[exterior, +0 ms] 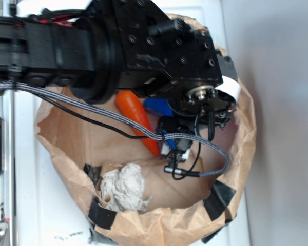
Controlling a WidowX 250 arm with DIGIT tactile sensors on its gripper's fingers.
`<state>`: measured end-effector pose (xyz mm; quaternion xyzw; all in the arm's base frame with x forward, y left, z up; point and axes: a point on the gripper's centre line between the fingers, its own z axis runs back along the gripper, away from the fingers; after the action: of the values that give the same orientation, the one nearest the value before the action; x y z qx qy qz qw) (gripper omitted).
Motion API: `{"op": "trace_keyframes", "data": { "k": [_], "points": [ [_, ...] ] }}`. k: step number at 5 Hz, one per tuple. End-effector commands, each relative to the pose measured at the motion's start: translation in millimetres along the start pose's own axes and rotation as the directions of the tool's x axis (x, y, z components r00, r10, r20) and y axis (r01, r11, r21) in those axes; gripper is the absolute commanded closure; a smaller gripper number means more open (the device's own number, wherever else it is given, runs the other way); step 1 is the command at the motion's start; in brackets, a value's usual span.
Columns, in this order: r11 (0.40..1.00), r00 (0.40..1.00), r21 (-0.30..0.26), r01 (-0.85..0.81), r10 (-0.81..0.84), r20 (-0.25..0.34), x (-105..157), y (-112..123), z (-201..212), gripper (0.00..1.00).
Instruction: Grab the blue sponge.
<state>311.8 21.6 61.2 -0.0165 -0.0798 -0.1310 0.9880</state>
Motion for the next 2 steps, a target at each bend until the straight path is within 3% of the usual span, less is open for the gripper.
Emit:
{"op": "trace_keyframes", "data": {
  "k": [1, 2],
  "points": [
    [0.997, 1.0, 0.073, -0.007, 0.005, 0.024, -2, 0, -17, 0.0],
    [0.993, 0.999, 0.119, 0.018, -0.023, 0.036, -9, 1, -29, 0.0]
  ]
}}
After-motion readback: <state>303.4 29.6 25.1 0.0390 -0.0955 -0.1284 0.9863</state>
